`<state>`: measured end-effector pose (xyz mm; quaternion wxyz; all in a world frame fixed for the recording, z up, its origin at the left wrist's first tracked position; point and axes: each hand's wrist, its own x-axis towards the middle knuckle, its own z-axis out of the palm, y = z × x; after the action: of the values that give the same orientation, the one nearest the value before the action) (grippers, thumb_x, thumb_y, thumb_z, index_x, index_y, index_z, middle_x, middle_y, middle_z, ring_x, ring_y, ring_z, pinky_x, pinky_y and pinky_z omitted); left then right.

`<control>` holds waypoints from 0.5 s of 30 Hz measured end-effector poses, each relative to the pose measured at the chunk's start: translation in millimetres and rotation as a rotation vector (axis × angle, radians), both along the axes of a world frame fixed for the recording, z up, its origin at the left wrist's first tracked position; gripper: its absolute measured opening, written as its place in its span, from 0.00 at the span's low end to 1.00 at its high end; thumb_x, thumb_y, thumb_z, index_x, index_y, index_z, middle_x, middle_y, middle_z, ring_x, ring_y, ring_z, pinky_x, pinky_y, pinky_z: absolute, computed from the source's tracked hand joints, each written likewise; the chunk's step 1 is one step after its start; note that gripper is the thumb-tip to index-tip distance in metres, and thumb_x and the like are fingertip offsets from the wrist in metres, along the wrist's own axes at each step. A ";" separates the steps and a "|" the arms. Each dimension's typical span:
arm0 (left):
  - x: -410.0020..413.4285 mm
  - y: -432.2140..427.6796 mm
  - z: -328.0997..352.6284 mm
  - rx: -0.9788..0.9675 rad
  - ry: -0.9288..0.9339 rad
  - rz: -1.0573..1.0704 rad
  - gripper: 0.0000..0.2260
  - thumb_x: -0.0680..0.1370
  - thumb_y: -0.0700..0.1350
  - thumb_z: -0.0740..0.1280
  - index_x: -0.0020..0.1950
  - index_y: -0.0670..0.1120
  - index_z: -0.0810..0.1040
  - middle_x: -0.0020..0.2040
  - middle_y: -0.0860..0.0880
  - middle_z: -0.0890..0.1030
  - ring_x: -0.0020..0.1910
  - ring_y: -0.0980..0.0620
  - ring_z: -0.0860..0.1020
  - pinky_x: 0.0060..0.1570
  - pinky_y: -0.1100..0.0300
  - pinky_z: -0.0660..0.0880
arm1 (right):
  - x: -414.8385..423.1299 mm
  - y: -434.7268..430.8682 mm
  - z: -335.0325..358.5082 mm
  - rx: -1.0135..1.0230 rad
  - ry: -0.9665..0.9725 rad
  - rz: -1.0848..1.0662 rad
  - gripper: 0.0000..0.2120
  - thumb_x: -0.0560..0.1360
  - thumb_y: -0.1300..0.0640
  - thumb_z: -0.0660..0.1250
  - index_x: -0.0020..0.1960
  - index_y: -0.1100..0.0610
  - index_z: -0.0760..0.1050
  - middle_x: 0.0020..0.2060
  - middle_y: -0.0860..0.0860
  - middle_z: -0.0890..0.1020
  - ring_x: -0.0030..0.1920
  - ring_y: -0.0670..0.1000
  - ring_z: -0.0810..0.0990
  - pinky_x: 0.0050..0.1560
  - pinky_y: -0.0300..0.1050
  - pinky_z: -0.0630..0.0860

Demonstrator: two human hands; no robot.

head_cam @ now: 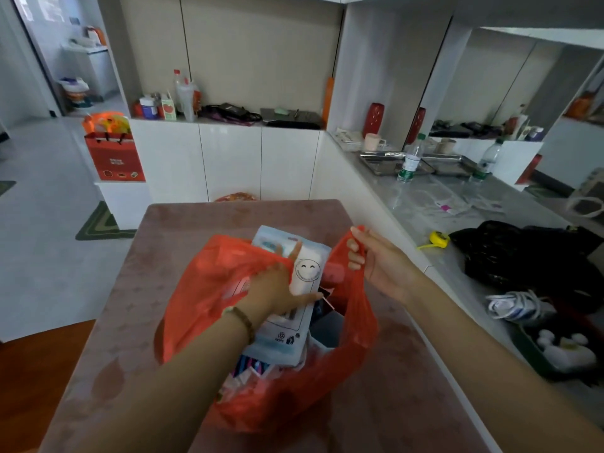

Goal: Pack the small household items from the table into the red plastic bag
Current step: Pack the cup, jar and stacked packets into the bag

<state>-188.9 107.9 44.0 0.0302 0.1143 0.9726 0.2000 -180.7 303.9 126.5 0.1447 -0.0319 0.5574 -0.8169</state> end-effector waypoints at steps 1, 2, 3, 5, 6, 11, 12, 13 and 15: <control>1.2 4.4 -7.3 -0.058 0.010 -0.005 0.51 0.64 0.74 0.63 0.75 0.59 0.37 0.79 0.42 0.49 0.72 0.36 0.63 0.67 0.43 0.64 | -1.9 -1.4 1.0 -0.004 0.006 -0.012 0.07 0.72 0.57 0.65 0.39 0.53 0.68 0.29 0.48 0.70 0.25 0.44 0.64 0.27 0.35 0.64; 4.5 7.0 -13.9 -0.101 0.021 -0.017 0.51 0.63 0.76 0.61 0.75 0.60 0.38 0.79 0.45 0.47 0.74 0.35 0.58 0.70 0.41 0.59 | -4.0 -2.1 1.8 -0.005 0.013 -0.024 0.06 0.72 0.57 0.65 0.40 0.53 0.67 0.29 0.48 0.70 0.25 0.44 0.63 0.26 0.35 0.64; 8.3 6.4 -22.1 -0.130 0.038 -0.040 0.50 0.62 0.77 0.60 0.76 0.61 0.39 0.79 0.47 0.46 0.76 0.36 0.51 0.72 0.40 0.52 | -6.1 -2.6 2.5 -0.007 0.018 -0.038 0.06 0.74 0.58 0.64 0.40 0.54 0.67 0.29 0.49 0.70 0.24 0.44 0.63 0.26 0.35 0.63; 16.1 -2.7 -34.8 -0.149 0.088 -0.137 0.50 0.62 0.76 0.60 0.76 0.61 0.41 0.79 0.50 0.48 0.77 0.38 0.43 0.74 0.40 0.47 | -9.7 -2.1 3.8 -0.012 0.019 -0.062 0.07 0.77 0.59 0.61 0.40 0.54 0.67 0.29 0.49 0.69 0.24 0.44 0.63 0.26 0.35 0.63; 18.3 -9.2 -39.3 -0.173 0.109 -0.201 0.50 0.62 0.76 0.61 0.76 0.61 0.42 0.79 0.51 0.48 0.77 0.40 0.43 0.74 0.41 0.47 | -11.1 -1.6 4.7 -0.012 0.017 -0.065 0.08 0.78 0.60 0.61 0.40 0.54 0.67 0.29 0.48 0.70 0.24 0.43 0.63 0.25 0.35 0.63; 26.9 -29.7 -33.6 -0.149 0.061 -0.444 0.46 0.62 0.77 0.57 0.75 0.64 0.46 0.78 0.55 0.53 0.77 0.48 0.47 0.75 0.45 0.50 | -11.0 -7.9 6.3 -0.015 0.021 -0.055 0.09 0.79 0.59 0.59 0.40 0.54 0.67 0.30 0.49 0.69 0.25 0.43 0.63 0.26 0.36 0.62; 29.1 -29.5 -28.2 -0.050 0.049 -0.437 0.44 0.63 0.77 0.57 0.75 0.64 0.48 0.78 0.54 0.56 0.77 0.49 0.51 0.74 0.47 0.55 | -10.2 -9.2 5.9 -0.014 0.022 -0.057 0.09 0.79 0.59 0.59 0.40 0.54 0.67 0.30 0.49 0.69 0.24 0.43 0.63 0.26 0.36 0.61; 29.8 -27.8 -23.5 0.059 0.056 -0.410 0.42 0.64 0.75 0.57 0.75 0.63 0.51 0.77 0.53 0.59 0.76 0.50 0.56 0.74 0.50 0.57 | -8.9 -10.1 5.6 -0.010 0.022 -0.056 0.09 0.79 0.59 0.59 0.40 0.54 0.68 0.30 0.49 0.69 0.24 0.43 0.62 0.26 0.36 0.61; 27.3 -23.3 -18.6 0.122 0.113 -0.346 0.40 0.66 0.74 0.56 0.75 0.59 0.56 0.76 0.52 0.60 0.75 0.51 0.57 0.74 0.56 0.52 | -6.3 -11.2 5.1 0.004 0.020 -0.046 0.09 0.79 0.58 0.59 0.40 0.53 0.68 0.30 0.48 0.68 0.25 0.43 0.62 0.26 0.35 0.62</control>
<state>-161.6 84.6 25.4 0.0025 0.2923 0.9247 0.2438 -187.0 292.7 131.6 0.1202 -0.0269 0.5610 -0.8186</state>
